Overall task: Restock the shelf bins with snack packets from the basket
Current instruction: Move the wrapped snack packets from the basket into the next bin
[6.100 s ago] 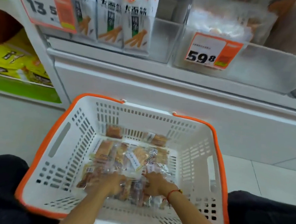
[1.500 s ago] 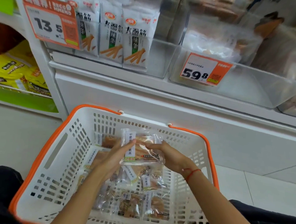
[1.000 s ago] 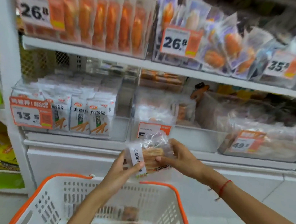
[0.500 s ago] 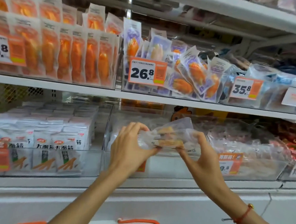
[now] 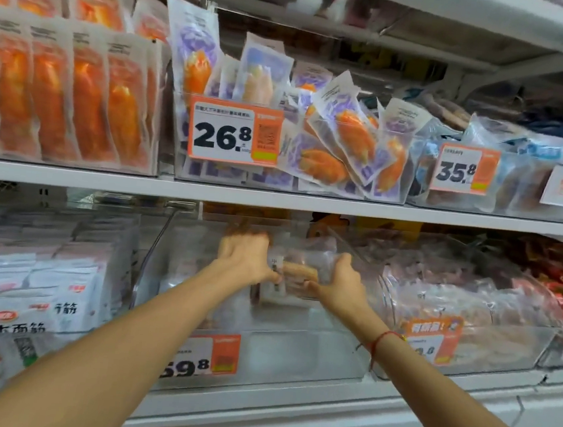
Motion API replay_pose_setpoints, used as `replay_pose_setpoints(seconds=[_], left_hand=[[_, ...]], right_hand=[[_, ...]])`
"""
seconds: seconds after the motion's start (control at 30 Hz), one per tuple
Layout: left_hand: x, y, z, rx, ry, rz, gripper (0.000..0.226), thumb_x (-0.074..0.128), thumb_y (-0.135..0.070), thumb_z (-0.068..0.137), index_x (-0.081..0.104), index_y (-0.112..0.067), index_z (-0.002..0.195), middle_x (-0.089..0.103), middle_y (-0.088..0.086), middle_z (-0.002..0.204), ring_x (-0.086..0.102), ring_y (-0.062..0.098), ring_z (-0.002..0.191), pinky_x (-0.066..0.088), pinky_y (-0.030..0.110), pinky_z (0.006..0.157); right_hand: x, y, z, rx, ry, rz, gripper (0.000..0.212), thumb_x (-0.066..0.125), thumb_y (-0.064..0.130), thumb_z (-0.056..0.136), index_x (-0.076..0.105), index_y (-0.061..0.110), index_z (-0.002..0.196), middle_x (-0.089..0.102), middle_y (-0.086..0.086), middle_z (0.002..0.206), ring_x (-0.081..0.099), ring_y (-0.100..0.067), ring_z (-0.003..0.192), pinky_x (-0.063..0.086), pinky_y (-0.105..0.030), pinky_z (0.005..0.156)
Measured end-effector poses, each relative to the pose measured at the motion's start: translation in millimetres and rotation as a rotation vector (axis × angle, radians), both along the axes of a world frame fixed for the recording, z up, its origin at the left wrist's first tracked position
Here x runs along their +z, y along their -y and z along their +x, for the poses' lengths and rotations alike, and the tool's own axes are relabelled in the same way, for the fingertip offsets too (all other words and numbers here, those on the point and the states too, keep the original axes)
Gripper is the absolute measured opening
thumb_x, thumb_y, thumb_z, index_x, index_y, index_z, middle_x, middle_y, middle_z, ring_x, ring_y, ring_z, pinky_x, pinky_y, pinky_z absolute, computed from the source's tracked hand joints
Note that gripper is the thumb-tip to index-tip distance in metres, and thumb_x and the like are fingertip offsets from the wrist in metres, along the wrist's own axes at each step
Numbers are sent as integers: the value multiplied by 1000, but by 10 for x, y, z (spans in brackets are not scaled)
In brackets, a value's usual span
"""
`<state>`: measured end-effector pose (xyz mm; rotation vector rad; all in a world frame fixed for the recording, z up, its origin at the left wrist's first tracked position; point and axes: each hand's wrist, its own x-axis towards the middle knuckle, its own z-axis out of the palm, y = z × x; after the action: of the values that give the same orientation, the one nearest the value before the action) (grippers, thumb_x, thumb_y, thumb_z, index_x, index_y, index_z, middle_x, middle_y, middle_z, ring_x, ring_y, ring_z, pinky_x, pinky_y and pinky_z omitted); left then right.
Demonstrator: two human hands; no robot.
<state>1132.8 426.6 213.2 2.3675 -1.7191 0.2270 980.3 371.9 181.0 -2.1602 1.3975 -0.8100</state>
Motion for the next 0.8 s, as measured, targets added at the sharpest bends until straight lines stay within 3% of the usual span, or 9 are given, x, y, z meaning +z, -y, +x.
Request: replay_pose_setpoints(seconds=[0.13,0.2,0.33,0.4,0.43,0.53,0.63,0.73,0.8], left_hand=[[-136,250,98,-18,109,73,66,67,-61,72,53,-19,122,54,8,124,48,26,118,38,36,100],[-167,333,130,-5,212,150,65,64,-59,77,51,-20,128,47,8,135,37,27,129,29,37,107],[-246,473,208,8,332,201,63,57,-54,85,46,-18,135,34,7,148,22,26,141,19,38,113],[-253,503,235,2,357,180,59,58,-50,87,46,-19,136,30,6,151,19,25,143,18,38,114],[-254,505,243,-5,367,171,58,59,-49,87,46,-19,136,30,6,151,18,25,143,18,37,114],[-255,479,262,-16,385,174,58,58,-49,87,47,-19,135,29,7,152,16,25,144,17,38,115],[-252,441,318,-35,354,190,59,57,-49,88,44,-19,138,29,7,151,17,27,143,17,40,115],[-223,372,344,-162,292,81,61,56,-38,90,32,-24,144,33,5,149,27,26,137,28,40,110],[-224,342,324,-250,238,58,58,55,-26,91,33,-23,144,37,4,146,36,25,132,37,38,105]], right_hand=[[-80,368,245,-53,-24,255,87,67,15,87,6,-6,145,38,-21,143,41,-36,130,41,-38,105],[-141,475,354,-37,-48,368,94,68,14,86,-2,-8,146,31,-20,148,37,-33,134,38,-35,107],[-275,628,557,-44,-143,426,86,69,21,86,13,-6,146,38,-15,141,45,-29,125,45,-32,98],[-268,688,604,-20,-231,453,95,69,26,85,5,-2,149,18,-18,154,32,-35,137,40,-40,106],[-231,677,605,23,-256,469,90,66,26,88,7,-1,150,13,-18,156,28,-35,139,36,-42,109],[-123,647,595,96,-383,497,54,54,28,96,41,1,140,41,-15,145,44,-28,127,33,-37,111],[-118,621,595,145,-465,514,47,59,35,92,58,-1,122,56,-13,125,50,-24,107,41,-32,103],[-279,706,575,65,-176,575,99,88,36,60,43,-22,126,43,-21,139,49,-31,112,35,-37,110],[-302,691,578,-20,-143,425,111,81,34,72,12,-15,144,11,-20,156,25,-37,138,19,-42,117]])
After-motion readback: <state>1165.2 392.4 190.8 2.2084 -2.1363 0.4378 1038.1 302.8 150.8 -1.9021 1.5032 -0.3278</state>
